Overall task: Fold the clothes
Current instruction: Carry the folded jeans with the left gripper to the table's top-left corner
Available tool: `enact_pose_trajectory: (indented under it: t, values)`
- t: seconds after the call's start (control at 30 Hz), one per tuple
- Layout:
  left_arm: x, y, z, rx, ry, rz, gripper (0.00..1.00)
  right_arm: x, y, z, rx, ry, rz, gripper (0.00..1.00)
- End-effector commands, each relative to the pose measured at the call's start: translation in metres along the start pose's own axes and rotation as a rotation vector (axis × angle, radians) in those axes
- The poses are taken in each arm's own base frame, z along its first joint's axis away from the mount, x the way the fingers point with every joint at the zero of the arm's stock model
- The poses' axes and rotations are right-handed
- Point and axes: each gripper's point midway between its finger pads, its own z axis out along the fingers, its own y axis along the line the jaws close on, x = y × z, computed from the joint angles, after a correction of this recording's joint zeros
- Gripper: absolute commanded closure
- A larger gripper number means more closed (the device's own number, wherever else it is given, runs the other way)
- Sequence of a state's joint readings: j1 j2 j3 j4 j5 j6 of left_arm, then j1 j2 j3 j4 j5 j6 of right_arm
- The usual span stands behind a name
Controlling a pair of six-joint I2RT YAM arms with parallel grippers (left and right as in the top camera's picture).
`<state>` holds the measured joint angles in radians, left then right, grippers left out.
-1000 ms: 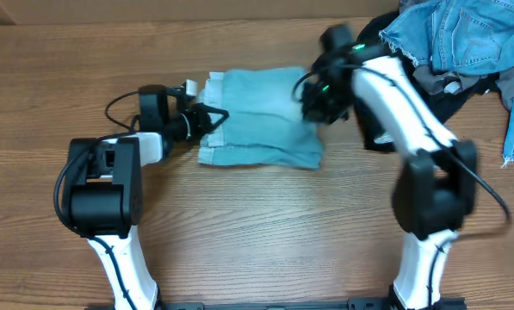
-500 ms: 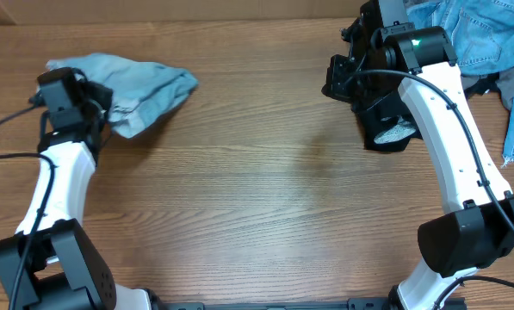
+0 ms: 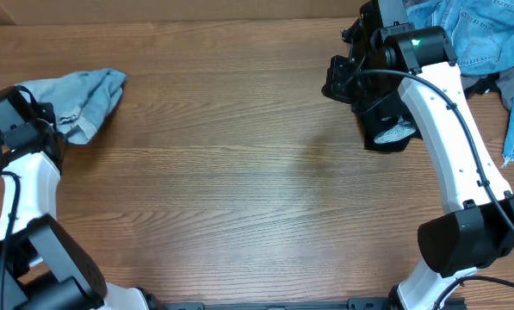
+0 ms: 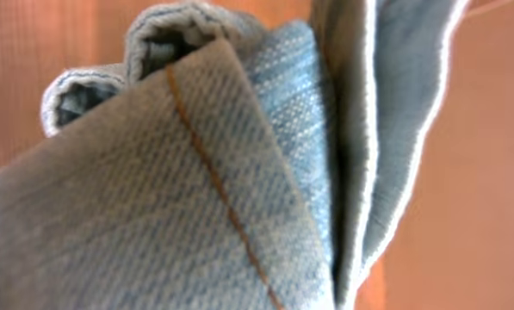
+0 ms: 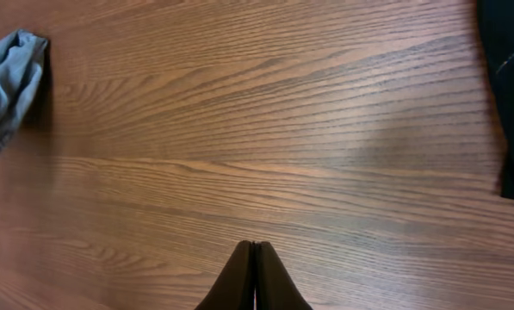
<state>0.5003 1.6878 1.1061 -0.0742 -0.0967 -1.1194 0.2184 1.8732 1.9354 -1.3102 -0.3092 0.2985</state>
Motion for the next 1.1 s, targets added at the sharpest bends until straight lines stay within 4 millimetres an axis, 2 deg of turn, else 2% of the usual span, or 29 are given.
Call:
enact_pose_trajectory:
  t: [0.0,0.03,0.1,0.17,0.2,0.27,0.33,0.4,0.53,0.67,0.8,1.0,1.03,1.07]
  values:
    - [0.012,-0.022,0.025,0.124,0.058,0.046,0.96,-0.002,0.003,-0.002,-0.001,-0.012,0.004,0.96]
    - [0.018,-0.034,0.033,0.203,0.080,0.095,0.96,-0.002,0.003,-0.002,-0.001,-0.012,0.004,0.96]
    - [0.031,-0.040,0.046,0.272,0.130,0.111,0.96,-0.003,0.003,-0.002,-0.004,-0.019,0.005,0.96]
    - [0.045,-0.026,0.060,0.242,0.181,0.077,0.96,-0.006,0.004,-0.002,-0.008,-0.028,0.006,0.96]
    - [0.057,-0.012,0.069,0.207,0.229,0.063,0.96,-0.007,0.005,-0.002,-0.010,-0.032,0.010,0.96]
    - [0.070,0.011,0.078,0.137,0.271,0.060,0.96,-0.007,0.005,-0.002,-0.010,-0.033,0.023,0.96]
    - [0.071,0.019,0.079,0.102,0.269,0.061,0.96,-0.007,0.005,-0.002,-0.010,-0.032,0.023,0.96]
    - [0.070,0.018,0.079,0.104,0.267,0.043,0.96,-0.007,0.005,-0.002,-0.010,-0.032,0.026,0.96]
    - [0.079,0.022,0.077,0.056,0.301,-0.132,0.96,-0.006,0.005,-0.002,-0.013,-0.031,0.028,0.96]
    - [0.088,0.031,0.078,-0.032,0.242,-0.236,0.96,-0.003,0.007,-0.001,-0.012,-0.020,0.026,0.96]
    - [0.080,0.032,0.080,-0.048,0.165,-0.247,0.96,-0.002,0.009,0.000,-0.012,-0.018,0.022,0.96]
    - [0.071,0.035,0.081,-0.051,0.148,-0.263,0.96,-0.002,0.009,0.000,-0.013,-0.019,0.022,0.96]
    - [0.072,0.034,0.081,-0.041,0.156,-0.234,0.90,-0.002,0.009,0.000,-0.013,-0.019,0.022,0.96]
    - [0.075,0.030,0.081,-0.021,0.178,-0.192,0.73,-0.002,0.009,0.000,-0.013,-0.019,0.022,0.96]
